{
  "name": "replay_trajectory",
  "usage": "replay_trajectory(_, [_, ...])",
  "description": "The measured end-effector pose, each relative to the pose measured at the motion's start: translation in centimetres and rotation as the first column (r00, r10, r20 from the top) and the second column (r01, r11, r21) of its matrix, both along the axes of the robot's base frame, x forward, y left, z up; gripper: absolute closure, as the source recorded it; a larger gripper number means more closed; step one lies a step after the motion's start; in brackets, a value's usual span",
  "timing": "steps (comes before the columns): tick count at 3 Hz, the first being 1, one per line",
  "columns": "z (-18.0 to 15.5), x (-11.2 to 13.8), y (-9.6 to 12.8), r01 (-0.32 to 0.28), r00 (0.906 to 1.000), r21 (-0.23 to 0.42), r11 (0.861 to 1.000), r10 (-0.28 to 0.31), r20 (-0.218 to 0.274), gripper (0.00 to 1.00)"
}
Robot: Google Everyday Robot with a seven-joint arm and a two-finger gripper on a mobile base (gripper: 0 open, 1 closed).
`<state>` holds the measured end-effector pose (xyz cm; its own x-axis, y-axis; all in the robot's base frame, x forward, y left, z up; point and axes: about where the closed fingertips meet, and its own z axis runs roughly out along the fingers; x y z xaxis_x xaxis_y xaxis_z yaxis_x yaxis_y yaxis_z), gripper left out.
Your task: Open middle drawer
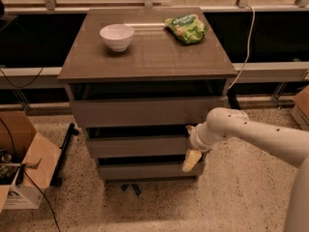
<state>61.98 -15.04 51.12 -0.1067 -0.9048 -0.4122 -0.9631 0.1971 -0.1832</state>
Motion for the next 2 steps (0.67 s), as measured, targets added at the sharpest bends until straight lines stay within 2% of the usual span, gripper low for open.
replay_trajectory(2, [-5.7, 2.9, -1.0, 0.004, 0.9994, -0.078, 0.997, -0.007, -0.035, 0.00])
